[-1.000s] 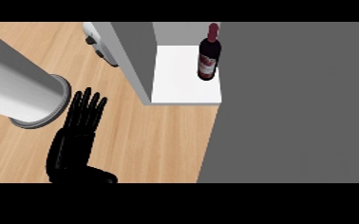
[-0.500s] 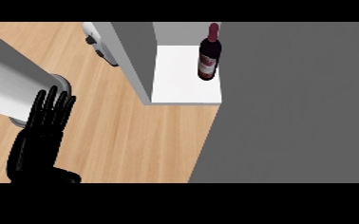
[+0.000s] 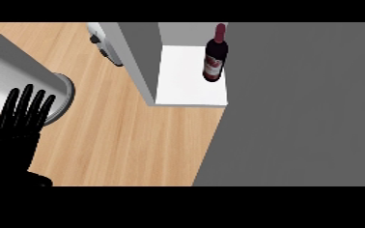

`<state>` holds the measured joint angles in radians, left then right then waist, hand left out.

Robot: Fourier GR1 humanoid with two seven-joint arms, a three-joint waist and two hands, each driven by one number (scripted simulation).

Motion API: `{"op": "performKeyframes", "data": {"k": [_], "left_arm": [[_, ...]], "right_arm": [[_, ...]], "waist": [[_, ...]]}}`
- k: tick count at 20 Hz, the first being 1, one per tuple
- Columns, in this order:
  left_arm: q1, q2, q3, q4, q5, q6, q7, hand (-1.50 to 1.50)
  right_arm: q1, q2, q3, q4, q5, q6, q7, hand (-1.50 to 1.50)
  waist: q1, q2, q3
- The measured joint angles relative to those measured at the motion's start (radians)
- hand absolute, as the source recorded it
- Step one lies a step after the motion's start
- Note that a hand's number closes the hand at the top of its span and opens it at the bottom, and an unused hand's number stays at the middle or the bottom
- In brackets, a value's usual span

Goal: Pick up the wine, place it into the cabinet and close the cabinet

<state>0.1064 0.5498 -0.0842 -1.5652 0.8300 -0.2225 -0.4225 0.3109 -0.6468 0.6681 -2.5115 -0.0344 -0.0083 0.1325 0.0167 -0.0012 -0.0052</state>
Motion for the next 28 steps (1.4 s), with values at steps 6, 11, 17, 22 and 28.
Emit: {"op": "performKeyframes", "data": {"k": [6,11,17,22,28], "left_arm": [[-0.017,0.015,0.020,0.020,0.010,-0.031,0.009,-1.50],[-0.025,0.029,0.036,0.032,0.020,-0.054,0.017,-1.50],[-0.040,0.046,0.052,0.059,0.036,-0.086,0.032,-1.50],[-0.033,0.046,0.067,0.078,0.037,-0.100,0.031,-1.50],[-0.029,0.046,0.099,0.110,0.040,-0.132,0.029,-1.50]], "right_arm": [[-0.104,0.059,-0.032,0.011,-0.003,0.005,0.065,1.50],[-0.237,0.147,-0.065,0.038,-0.009,-0.010,0.156,1.50],[-0.467,0.322,-0.021,0.150,-0.023,-0.047,0.295,1.50],[-0.742,0.536,0.021,0.316,-0.026,-0.150,0.429,1.50],[-1.072,0.615,-0.031,0.571,-0.107,-0.291,0.486,1.50]], "waist": [[0.016,0.004,-0.001],[0.038,0.007,-0.003],[0.048,0.007,-0.003],[0.039,0.005,-0.001],[0.023,0.004,0.004]]}}
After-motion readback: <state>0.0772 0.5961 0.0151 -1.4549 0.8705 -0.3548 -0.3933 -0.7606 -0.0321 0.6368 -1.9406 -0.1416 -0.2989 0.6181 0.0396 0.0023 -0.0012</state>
